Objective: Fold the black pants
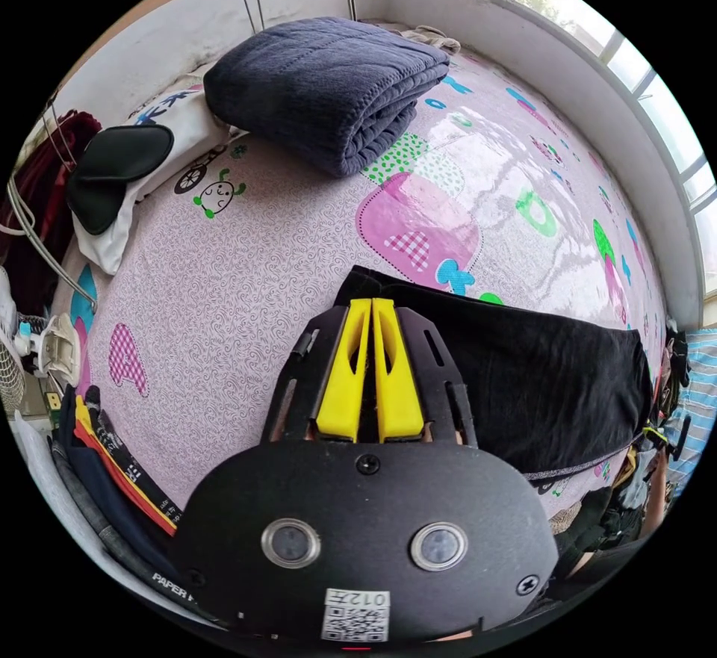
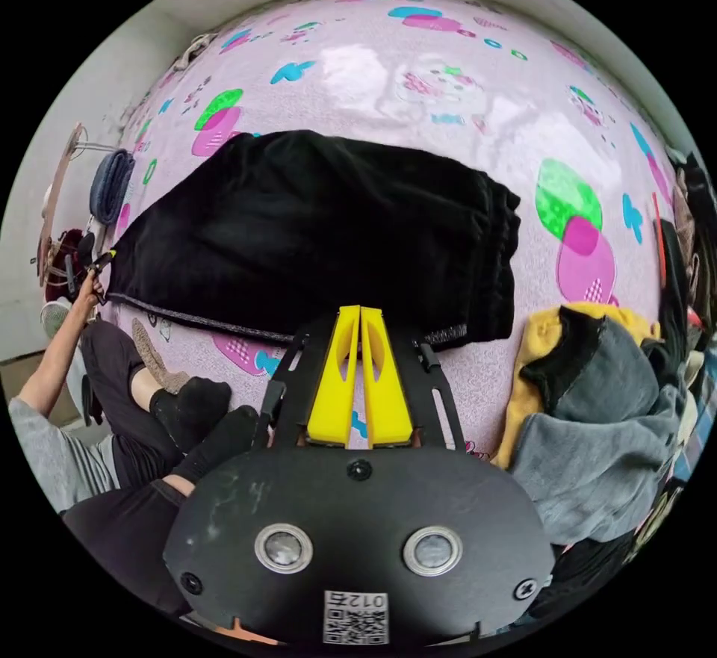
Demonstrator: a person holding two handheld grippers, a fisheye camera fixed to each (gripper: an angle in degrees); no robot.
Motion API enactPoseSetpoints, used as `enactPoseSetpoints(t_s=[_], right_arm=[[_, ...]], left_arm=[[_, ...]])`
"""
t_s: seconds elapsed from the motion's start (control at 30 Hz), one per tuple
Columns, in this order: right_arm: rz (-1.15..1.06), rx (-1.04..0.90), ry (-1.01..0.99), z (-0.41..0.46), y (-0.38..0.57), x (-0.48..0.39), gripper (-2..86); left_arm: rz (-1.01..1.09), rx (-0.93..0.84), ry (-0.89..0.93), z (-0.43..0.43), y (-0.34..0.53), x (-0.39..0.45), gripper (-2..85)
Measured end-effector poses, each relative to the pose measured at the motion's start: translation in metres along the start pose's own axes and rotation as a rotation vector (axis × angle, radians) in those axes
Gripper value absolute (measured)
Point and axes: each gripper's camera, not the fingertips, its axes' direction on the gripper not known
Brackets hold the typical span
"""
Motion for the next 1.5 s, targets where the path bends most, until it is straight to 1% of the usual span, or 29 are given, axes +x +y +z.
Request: enactPoseSetpoints(t_s=[0.17,0.23,0.3,0.37,0.43,0.53,0.63,0.7,0.73,0.77,0.83,0.9,0.93,0.97,1.03,1.07,1.1,1.13,1.17,1.2,1.23,1.3,1.33,1.37,1.4,1.43,1.47,1.5], right_arm=[[-0.238,-0.058,0.062,-0.047,-0.080,-0.061,-0.7],[-0.365,-0.076,0.168,-0.048,-0.120,-0.088,-0.5],[-0.381,-0.053,0.261,-0.038,-0.152,-0.095,0.1],[-0.357,-0.035,0.223,-0.023,-0.184,-0.091,2.7],[-0.242,-0.047,0.026,0.002,-0.226,-0.072,7.4],[-0.102,-0.072,-0.192,0.037,-0.260,-0.044,8.5],[0.021,-0.054,-0.279,0.052,-0.280,-0.015,8.0],[0.054,-0.086,-0.301,0.061,-0.291,-0.002,6.0],[0.036,-0.103,-0.303,0.064,-0.297,0.001,3.6],[0.017,-0.091,-0.293,0.062,-0.299,0.001,3.2],[-0.106,0.063,-0.234,0.033,-0.303,-0.004,2.3],[-0.177,0.117,-0.173,0.021,-0.299,-0.008,2.6],[-0.170,0.104,-0.166,0.017,-0.298,-0.003,3.3],[-0.159,0.098,-0.177,0.012,-0.298,0.002,3.8],[-0.134,0.080,-0.232,-0.025,-0.289,0.039,6.0],[-0.132,0.073,-0.235,-0.038,-0.285,0.051,6.3],[-0.111,0.054,-0.205,-0.067,-0.276,0.081,6.9],[-0.070,0.043,-0.155,-0.101,-0.264,0.116,7.9],[-0.040,0.040,-0.133,-0.119,-0.257,0.136,8.4],[0.037,0.033,-0.115,-0.155,-0.241,0.179,9.1],[0.134,0.010,-0.127,-0.187,-0.223,0.225,9.8],[0.271,-0.021,-0.163,-0.229,-0.192,0.285,10.6],[0.335,-0.007,-0.193,-0.255,-0.170,0.315,10.9],[0.358,0.012,-0.207,-0.267,-0.159,0.327,10.8],[0.401,0.067,-0.221,-0.288,-0.138,0.347,10.8],[0.442,0.123,-0.229,-0.301,-0.119,0.363,10.7],[0.460,0.144,-0.240,-0.304,-0.111,0.371,10.6],[0.488,0.166,-0.277,-0.303,-0.099,0.385,10.6]], left_arm=[[0.025,-0.044,-0.032,-0.006,-0.011,0.012,-0.2],[0.049,-0.045,-0.058,-0.008,-0.013,0.019,-0.2],[0.075,-0.038,-0.084,-0.010,-0.014,0.025,-0.2],[0.083,-0.022,-0.101,-0.013,-0.014,0.031,-0.2],[0.076,-0.015,-0.101,-0.015,-0.015,0.034,-0.2],[0.067,-0.025,-0.096,-0.018,-0.020,0.037,-0.2],[0.079,-0.040,-0.097,-0.021,-0.027,0.041,-0.2],[0.085,-0.043,-0.098,-0.023,-0.030,0.044,-0.2],[0.085,-0.042,-0.099,-0.024,-0.032,0.046,-0.2],[0.085,-0.041,-0.100,-0.025,-0.034,0.047,-0.2],[0.086,-0.039,-0.105,-0.027,-0.038,0.050,-0.1],[0.088,-0.040,-0.112,-0.028,-0.041,0.053,-0.1],[0.086,-0.043,-0.117,-0.029,-0.044,0.055,-0.1],[0.088,-0.051,-0.124,-0.031,-0.047,0.058,0.0],[0.100,-0.077,-0.132,-0.038,-0.052,0.061,0.1],[0.042,-0.028,-0.126,-0.053,-0.053,0.060,0.3],[0.016,0.031,-0.100,-0.065,-0.053,0.060,0.4],[0.006,0.166,-0.018,-0.091,-0.052,0.065,0.6],[0.021,0.263,0.031,-0.111,-0.055,0.076,0.8],[0.038,0.284,0.046,-0.117,-0.058,0.085,0.8],[0.103,0.281,0.093,-0.122,-0.069,0.109,1.0],[0.226,0.214,0.233,-0.112,-0.091,0.154,1.3],[0.320,0.142,0.349,-0.100,-0.106,0.190,1.6],[0.410,0.082,0.436,-0.088,-0.118,0.230,1.8],[0.447,0.062,0.462,-0.082,-0.123,0.251,2.0],[0.515,0.026,0.497,-0.071,-0.131,0.291,2.3],[0.571,-0.009,0.527,-0.060,-0.138,0.331,2.7],[0.599,-0.032,0.542,-0.055,-0.141,0.351,2.9]])
